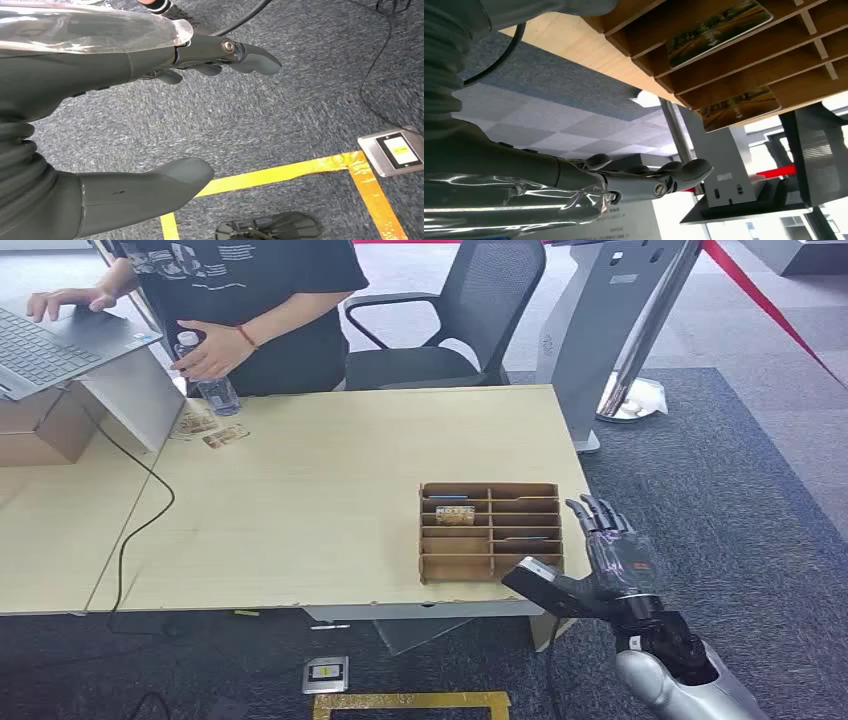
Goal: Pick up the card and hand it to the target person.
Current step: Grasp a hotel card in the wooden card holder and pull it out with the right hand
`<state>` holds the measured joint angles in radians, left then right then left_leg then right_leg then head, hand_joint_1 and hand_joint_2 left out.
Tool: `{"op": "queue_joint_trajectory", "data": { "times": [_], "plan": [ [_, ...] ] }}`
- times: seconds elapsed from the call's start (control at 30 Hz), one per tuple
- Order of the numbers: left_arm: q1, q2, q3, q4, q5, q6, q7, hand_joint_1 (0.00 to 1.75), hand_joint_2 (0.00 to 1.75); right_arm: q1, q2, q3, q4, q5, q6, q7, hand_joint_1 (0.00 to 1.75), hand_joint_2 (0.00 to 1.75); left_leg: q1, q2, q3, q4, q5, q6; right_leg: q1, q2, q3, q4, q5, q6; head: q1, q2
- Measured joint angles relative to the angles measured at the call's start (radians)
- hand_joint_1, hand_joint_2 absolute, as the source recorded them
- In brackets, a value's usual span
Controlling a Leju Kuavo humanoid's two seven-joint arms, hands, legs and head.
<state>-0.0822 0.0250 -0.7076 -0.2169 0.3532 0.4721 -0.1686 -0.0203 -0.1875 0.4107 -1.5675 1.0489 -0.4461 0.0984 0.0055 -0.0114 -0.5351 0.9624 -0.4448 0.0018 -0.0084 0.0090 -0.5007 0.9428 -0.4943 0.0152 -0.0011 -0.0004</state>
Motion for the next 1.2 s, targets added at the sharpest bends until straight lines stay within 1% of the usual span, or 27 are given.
{"op": "queue_joint_trajectory", "data": {
  "times": [0.07, 0.2, 0.27, 0.33, 0.4, 0.43, 0.47, 0.57, 0.67, 0.93, 1.07, 1.2],
  "plan": [
    [0.0, 0.0, 0.0, 0.0, 0.0, 0.0, 0.001, 0.0, 1.75, -0.003, 0.002, 0.004, 0.006, 0.0, 0.0, 0.0, 0.17, 1.75, 0.0, 0.0, 0.0, 0.0, 0.0, 0.0, 0.0, 0.0, 0.0, 0.0, 0.0, 0.0, 0.0, 0.0],
    [-0.001, -0.001, 0.0, 0.0, 0.0, 0.0, 0.003, 0.0, 1.75, -0.017, 0.009, 0.019, 0.032, 0.002, 0.0, -0.001, 0.44, 1.75, 0.0, 0.0, 0.0, 0.0, 0.0, 0.0, 0.0, 0.0, 0.0, 0.0, 0.0, 0.0, 0.0, 0.0],
    [-0.001, -0.001, 0.0, 0.0, 0.0, 0.0, 0.003, 0.0, 1.75, -0.025, 0.013, 0.026, 0.045, 0.003, 0.0, -0.002, 0.51, 1.75, 0.0, 0.0, 0.0, 0.0, 0.0, 0.0, 0.0, 0.0, 0.0, 0.0, 0.0, 0.0, 0.0, 0.0],
    [-0.001, -0.002, 0.0, 0.0, 0.0, 0.0, 0.003, 0.0, 1.75, -0.03, 0.017, 0.032, 0.054, 0.004, 0.0, -0.004, 0.66, 1.75, 0.0, 0.0, 0.0, 0.0, 0.0, 0.0, 0.0, 0.0, 0.0, 0.0, 0.0, 0.0, 0.0, 0.0],
    [-0.001, -0.002, 0.0, 0.0, 0.0, 0.0, 0.003, 0.0, 1.75, -0.035, 0.019, 0.036, 0.061, 0.004, 0.0, -0.006, 0.93, 1.75, 0.0, 0.0, 0.0, 0.0, 0.0, 0.0, 0.0, 0.0, 0.0, 0.0, 0.0, 0.0, 0.0, 0.0],
    [-0.001, -0.002, 0.0, 0.0, 0.0, 0.0, 0.003, 0.0, 1.75, -0.037, 0.02, 0.038, 0.064, 0.003, 0.0, -0.007, 0.98, 1.75, 0.0, 0.0, 0.0, 0.0, 0.0, 0.0, 0.0, 0.0, 0.0, 0.0, 0.0, 0.0, 0.0, 0.0],
    [-0.001, -0.002, 0.0, 0.0, 0.0, 0.0, 0.003, 0.0, 1.75, -0.039, 0.021, 0.04, 0.067, 0.003, 0.0, -0.008, 1.0, 1.75, 0.0, 0.0, 0.0, 0.0, 0.0, 0.0, 0.0, 0.0, 0.0, 0.0, 0.0, 0.0, 0.0, 0.0],
    [0.0, -0.003, 0.0, 0.0, 0.002, 0.0, 0.003, 0.0, 1.75, -0.045, 0.024, 0.045, 0.076, 0.003, 0.0, -0.009, 0.87, 1.75, 0.0, 0.0, 0.0, 0.0, 0.0, 0.0, 0.0, 0.0, 0.0, 0.0, 0.0, 0.0, 0.0, 0.0],
    [0.0, -0.004, 0.0, 0.0, 0.003, 0.0, 0.003, 0.0, 1.75, -0.05, 0.028, 0.048, 0.083, 0.004, 0.0, -0.01, 0.87, 1.75, 0.0, 0.0, 0.0, 0.0, 0.0, 0.0, 0.0, 0.0, 0.0, 0.0, 0.0, 0.0, 0.0, 0.0],
    [0.0, -0.005, 0.0, 0.0, 0.006, 0.001, 0.0, 0.0, 1.75, -0.057, 0.03, 0.056, 0.097, 0.026, 0.002, -0.01, 1.03, 1.75, 0.0, 0.0, 0.0, 0.0, 0.0, 0.0, 0.0, 0.0, 0.0, 0.0, 0.0, 0.0, 0.0, 0.0],
    [0.0, -0.005, 0.0, 0.0, 0.012, 0.002, 0.0, 0.0, 1.75, -0.063, 0.031, 0.061, 0.097, 0.069, 0.009, 0.009, 1.13, 1.75, 0.0, 0.0, 0.0, 0.0, 0.0, 0.0, 0.0, 0.0, 0.0, 0.0, 0.0, 0.0, 0.0, 0.0],
    [0.001, -0.006, 0.0, 0.0, 0.015, 0.002, 0.0, 0.0, 1.75, -0.07, 0.031, 0.064, 0.097, 0.119, 0.022, 0.034, 1.11, 1.75, 0.0, 0.0, 0.0, 0.0, 0.0, 0.0, 0.0, 0.0, 0.0, 0.0, 0.0, 0.0, 0.0, 0.0]
  ]
}}
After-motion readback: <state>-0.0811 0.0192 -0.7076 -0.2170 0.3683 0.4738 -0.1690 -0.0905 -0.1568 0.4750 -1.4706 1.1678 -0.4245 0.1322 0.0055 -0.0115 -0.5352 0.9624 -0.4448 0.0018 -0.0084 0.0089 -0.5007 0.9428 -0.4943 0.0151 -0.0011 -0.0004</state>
